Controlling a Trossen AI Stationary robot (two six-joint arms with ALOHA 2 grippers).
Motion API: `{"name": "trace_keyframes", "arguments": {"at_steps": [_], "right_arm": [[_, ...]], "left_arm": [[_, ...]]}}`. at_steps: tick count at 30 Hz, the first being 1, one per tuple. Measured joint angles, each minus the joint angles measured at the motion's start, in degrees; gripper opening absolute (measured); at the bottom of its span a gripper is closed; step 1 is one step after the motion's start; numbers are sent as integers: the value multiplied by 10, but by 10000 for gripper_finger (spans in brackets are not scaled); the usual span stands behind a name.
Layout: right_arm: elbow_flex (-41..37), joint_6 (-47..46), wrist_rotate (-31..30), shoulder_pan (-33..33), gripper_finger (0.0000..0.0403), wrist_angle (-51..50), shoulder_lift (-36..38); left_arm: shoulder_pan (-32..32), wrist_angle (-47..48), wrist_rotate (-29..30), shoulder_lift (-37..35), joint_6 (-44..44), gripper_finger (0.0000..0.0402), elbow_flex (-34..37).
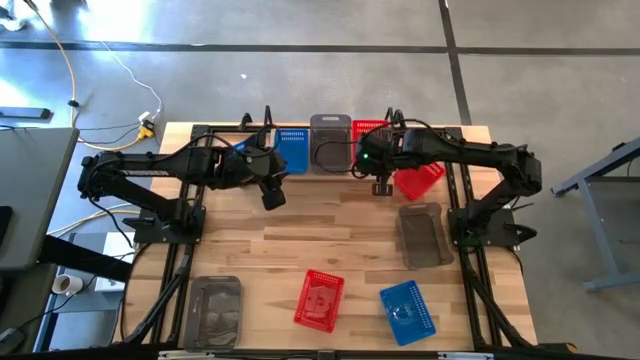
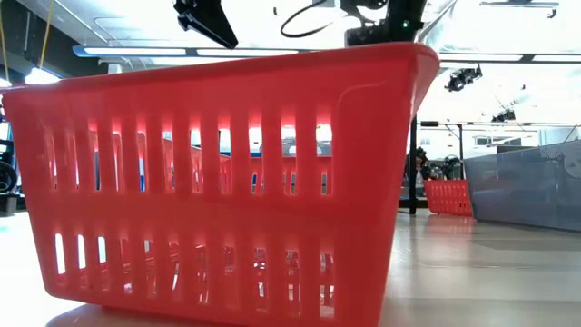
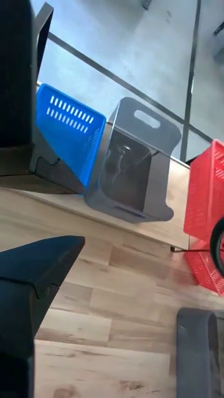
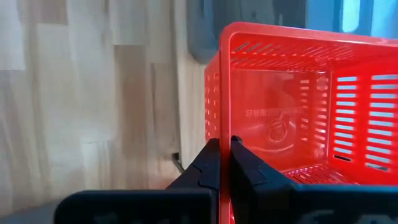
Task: Stack baskets on shelf by color
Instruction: Put the middle red bin on the shelf
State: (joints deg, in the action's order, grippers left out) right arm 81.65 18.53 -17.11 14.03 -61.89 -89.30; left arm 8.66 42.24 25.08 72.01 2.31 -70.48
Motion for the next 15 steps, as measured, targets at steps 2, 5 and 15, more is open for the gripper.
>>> {"name": "trace_keyframes", "arguments": {"at_steps": [2, 5, 15], "right_arm": [[0, 7, 19, 13, 0, -3, 0], [0, 14, 42, 28, 0, -7, 0], [0, 31, 103, 67, 0, 1, -6]], "left_arm": [[4, 0, -2, 0, 0, 108, 0], [5, 0, -3, 0, 0, 108, 0], [5, -1, -4, 0, 0, 108, 0]]}}
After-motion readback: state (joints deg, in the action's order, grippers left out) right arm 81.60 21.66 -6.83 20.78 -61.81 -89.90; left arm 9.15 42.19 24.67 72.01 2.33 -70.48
